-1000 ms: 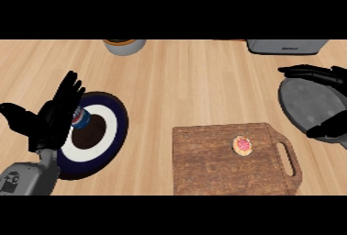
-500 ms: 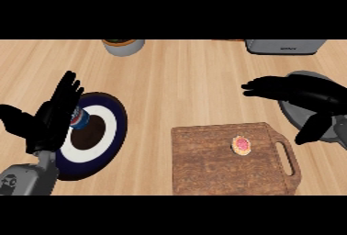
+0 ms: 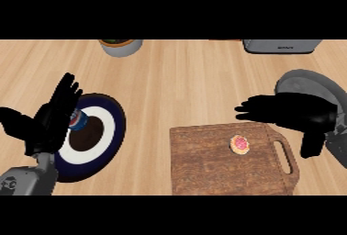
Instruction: Pick the cupcake from the cutting board and place it in the pan
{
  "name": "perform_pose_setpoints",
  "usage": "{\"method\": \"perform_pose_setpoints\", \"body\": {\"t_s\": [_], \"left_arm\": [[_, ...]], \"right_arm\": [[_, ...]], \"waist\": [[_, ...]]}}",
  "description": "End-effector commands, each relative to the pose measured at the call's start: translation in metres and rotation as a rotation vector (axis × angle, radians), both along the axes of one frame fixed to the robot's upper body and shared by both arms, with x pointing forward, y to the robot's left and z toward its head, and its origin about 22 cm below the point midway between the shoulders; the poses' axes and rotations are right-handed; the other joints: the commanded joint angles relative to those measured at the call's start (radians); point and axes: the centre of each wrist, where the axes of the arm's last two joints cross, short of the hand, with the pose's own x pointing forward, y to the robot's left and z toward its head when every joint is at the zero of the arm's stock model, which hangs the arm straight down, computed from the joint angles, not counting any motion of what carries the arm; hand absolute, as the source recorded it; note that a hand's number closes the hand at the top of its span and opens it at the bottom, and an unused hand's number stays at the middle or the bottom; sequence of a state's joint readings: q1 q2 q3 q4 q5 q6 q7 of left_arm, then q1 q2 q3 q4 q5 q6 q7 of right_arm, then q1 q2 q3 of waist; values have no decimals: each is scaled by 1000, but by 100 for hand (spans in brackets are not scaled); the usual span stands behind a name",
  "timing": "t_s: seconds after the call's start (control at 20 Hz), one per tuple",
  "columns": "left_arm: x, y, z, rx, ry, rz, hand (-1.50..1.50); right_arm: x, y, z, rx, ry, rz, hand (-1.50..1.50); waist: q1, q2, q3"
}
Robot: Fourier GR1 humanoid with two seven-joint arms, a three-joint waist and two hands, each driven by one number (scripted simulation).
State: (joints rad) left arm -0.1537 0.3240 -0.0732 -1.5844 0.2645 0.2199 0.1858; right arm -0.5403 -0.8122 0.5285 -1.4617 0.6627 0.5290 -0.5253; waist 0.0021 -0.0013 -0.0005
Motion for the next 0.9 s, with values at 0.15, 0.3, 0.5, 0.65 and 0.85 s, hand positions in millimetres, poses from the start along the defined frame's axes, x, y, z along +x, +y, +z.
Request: {"method": "perform_pose_setpoints", "body": {"t_s": [0.15, 0.3, 0.5, 0.65, 0.85], "left_arm": [[4, 8, 7, -12, 0, 8, 0], [-12, 5, 0, -6, 11, 4, 0], [5, 9, -7, 1, 13, 0, 0], [12, -6, 4, 9, 8, -3, 0], [-1, 4, 0, -5, -19, 17, 0]], "right_arm": [[-26, 24, -5, -123, -175, 12, -150], [-36, 19, 4, -120, -193, -10, -150], [-48, 25, 16, -81, -175, 19, -150], [-48, 44, 1, -65, -163, 5, -150], [-64, 41, -20, -138, -168, -16, -150]], "waist": [[-6, -1, 0], [-3, -2, 0], [-6, 0, 0], [-3, 1, 0], [-2, 0, 0]]}}
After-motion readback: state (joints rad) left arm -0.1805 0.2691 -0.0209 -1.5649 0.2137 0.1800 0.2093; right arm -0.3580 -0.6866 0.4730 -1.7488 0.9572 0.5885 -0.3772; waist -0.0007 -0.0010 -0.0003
